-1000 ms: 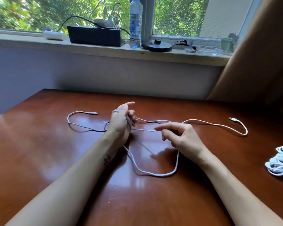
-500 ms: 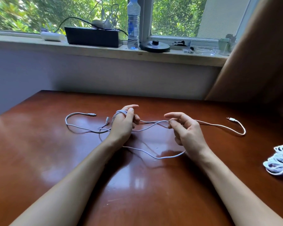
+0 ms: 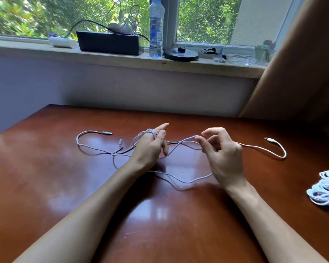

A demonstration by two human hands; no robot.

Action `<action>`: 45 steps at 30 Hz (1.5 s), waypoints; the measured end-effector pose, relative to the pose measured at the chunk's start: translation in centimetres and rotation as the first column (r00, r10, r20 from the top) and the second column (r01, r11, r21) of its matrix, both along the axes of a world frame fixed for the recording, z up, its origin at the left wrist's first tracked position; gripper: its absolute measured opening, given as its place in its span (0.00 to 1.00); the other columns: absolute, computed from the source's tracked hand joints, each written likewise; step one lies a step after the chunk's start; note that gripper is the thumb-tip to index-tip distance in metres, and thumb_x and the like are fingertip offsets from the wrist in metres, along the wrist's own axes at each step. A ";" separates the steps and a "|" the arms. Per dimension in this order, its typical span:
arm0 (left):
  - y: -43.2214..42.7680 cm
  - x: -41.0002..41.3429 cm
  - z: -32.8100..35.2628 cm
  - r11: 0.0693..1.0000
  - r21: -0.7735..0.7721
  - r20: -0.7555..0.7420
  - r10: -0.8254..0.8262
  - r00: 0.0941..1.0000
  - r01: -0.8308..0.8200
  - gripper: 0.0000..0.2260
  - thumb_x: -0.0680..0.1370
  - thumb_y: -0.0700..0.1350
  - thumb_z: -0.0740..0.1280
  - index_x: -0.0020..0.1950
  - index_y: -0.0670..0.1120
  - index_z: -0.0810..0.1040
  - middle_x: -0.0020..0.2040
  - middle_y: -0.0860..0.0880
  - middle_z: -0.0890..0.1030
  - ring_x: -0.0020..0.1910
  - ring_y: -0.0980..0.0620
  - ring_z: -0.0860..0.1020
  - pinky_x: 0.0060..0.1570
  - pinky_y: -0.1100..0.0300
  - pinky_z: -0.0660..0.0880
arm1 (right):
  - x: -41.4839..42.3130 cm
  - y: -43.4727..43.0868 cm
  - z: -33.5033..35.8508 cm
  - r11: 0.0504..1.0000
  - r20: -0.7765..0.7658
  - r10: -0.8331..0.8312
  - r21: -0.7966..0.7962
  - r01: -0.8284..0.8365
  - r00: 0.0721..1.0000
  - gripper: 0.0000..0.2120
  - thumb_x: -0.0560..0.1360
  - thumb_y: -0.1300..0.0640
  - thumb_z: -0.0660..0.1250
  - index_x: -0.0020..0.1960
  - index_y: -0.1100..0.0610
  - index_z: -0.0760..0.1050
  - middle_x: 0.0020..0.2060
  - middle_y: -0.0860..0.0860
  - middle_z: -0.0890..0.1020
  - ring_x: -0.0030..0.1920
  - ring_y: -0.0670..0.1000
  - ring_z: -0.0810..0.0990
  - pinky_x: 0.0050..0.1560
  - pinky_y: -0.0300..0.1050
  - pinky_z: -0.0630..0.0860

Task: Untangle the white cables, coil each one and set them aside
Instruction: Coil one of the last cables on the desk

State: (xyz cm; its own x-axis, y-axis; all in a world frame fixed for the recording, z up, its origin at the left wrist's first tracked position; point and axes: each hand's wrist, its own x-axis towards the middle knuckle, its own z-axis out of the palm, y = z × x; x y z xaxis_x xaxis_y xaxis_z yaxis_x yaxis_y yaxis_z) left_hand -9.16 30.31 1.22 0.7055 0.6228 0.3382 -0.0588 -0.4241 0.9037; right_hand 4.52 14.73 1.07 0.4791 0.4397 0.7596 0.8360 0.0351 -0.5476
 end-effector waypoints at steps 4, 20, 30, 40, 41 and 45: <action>-0.3 -0.5 0.2 0.995 0.098 -0.050 -0.025 0.998 0.030 0.26 0.86 0.42 0.55 0.31 0.35 0.77 0.36 0.46 0.84 0.51 0.64 0.79 0.48 0.68 0.66 | 0.1 -0.3 0.1 0.997 0.025 -0.073 0.001 0.073 0.997 0.13 0.74 0.46 0.75 0.44 0.54 0.77 0.25 0.43 0.72 0.28 0.43 0.73 0.31 0.30 0.64; -0.3 -0.8 -0.3 0.945 0.285 -0.253 -0.088 0.963 0.161 0.25 0.79 0.63 0.59 0.32 0.46 0.71 0.28 0.55 0.69 0.30 0.55 0.68 0.37 0.51 0.66 | -0.6 -0.1 0.9 0.984 -0.434 0.179 0.083 -0.158 0.883 0.12 0.75 0.50 0.73 0.42 0.54 0.72 0.25 0.53 0.75 0.19 0.55 0.71 0.16 0.48 0.68; -0.5 -0.6 0.1 0.943 0.330 -0.152 0.106 0.983 -0.051 0.27 0.80 0.60 0.59 0.28 0.47 0.56 0.25 0.53 0.54 0.25 0.52 0.55 0.30 0.51 0.56 | 0.3 0.2 0.4 0.986 -0.392 0.166 0.051 -0.159 0.905 0.05 0.75 0.53 0.76 0.45 0.50 0.80 0.34 0.50 0.80 0.36 0.47 0.77 0.41 0.46 0.75; -1.2 0.2 1.1 0.860 -0.480 0.087 -0.151 0.985 0.174 0.26 0.85 0.47 0.55 0.26 0.52 0.58 0.24 0.53 0.55 0.23 0.56 0.51 0.26 0.68 0.46 | 1.3 0.2 -0.2 0.966 -0.310 -0.121 -0.256 0.040 0.943 0.13 0.75 0.44 0.73 0.41 0.52 0.78 0.27 0.49 0.81 0.27 0.47 0.80 0.38 0.45 0.76; -1.2 0.1 1.3 0.830 -0.520 0.104 -0.173 0.979 0.202 0.26 0.85 0.48 0.54 0.25 0.52 0.58 0.24 0.53 0.55 0.23 0.56 0.51 0.27 0.66 0.45 | 1.3 0.1 0.0 0.965 -0.348 -0.111 -0.261 0.017 0.931 0.14 0.75 0.42 0.73 0.40 0.52 0.78 0.25 0.51 0.80 0.26 0.48 0.80 0.37 0.46 0.76; -0.6 -0.3 1.4 0.682 -0.656 0.260 -0.198 0.945 0.323 0.26 0.83 0.50 0.53 0.23 0.50 0.59 0.22 0.52 0.55 0.23 0.55 0.49 0.28 0.60 0.42 | 1.1 0.2 0.1 0.951 -0.551 0.079 -0.208 -0.228 0.831 0.12 0.78 0.50 0.72 0.45 0.58 0.78 0.25 0.54 0.78 0.24 0.51 0.74 0.30 0.43 0.71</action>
State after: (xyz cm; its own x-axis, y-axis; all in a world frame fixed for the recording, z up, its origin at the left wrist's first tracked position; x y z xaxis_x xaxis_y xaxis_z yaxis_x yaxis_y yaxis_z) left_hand -9.44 29.67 2.65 0.8520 0.5234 0.0147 -0.2356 0.3582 0.9034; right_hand 5.59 14.88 1.13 0.6834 0.6828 0.2583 0.4084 -0.0642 -0.9106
